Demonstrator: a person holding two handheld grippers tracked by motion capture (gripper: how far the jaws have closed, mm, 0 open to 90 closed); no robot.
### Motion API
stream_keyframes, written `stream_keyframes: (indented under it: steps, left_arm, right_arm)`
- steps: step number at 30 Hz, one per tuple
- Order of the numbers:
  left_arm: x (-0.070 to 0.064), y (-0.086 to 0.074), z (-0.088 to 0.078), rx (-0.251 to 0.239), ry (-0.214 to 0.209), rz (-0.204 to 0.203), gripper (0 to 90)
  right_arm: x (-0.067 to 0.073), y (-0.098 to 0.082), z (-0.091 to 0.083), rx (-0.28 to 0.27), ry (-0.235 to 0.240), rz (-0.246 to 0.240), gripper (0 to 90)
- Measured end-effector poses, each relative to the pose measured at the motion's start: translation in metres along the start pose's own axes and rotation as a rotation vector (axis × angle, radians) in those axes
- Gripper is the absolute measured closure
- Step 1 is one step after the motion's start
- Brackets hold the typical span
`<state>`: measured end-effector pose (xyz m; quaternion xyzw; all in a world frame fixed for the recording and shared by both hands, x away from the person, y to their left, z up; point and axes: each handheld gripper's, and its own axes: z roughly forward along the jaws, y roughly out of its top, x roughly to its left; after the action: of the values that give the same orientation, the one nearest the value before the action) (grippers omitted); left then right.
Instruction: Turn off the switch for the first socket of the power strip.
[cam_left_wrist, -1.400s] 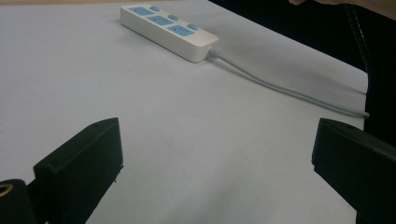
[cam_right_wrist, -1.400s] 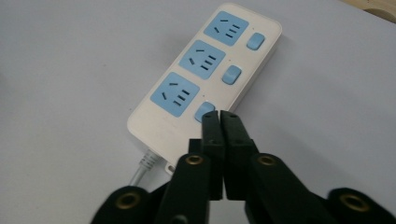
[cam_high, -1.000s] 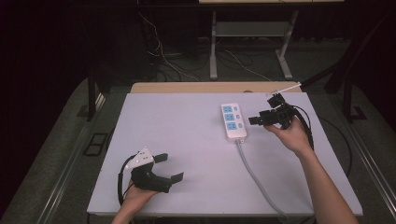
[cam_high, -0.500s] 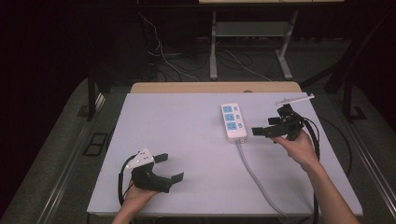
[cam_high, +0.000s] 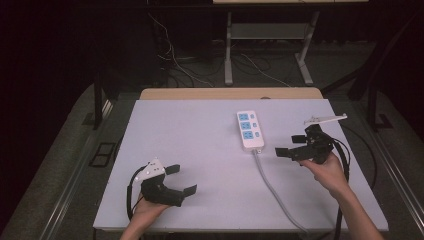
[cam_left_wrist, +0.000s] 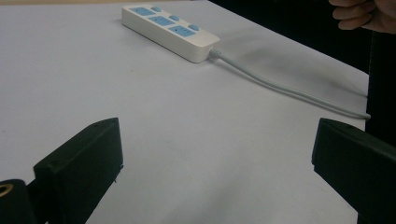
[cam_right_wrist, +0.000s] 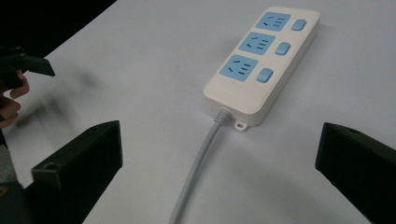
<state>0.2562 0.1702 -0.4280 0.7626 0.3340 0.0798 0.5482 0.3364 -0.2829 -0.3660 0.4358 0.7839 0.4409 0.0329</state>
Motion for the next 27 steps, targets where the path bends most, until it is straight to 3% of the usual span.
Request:
stream_keyframes:
  steps: [27]
  left_arm:
    - [0.0, 0.0, 0.0, 0.003, 0.0, 0.0, 0.6]
  right_arm:
    - [0.017, -0.058, -0.011, -0.05, 0.036, -0.003, 0.5]
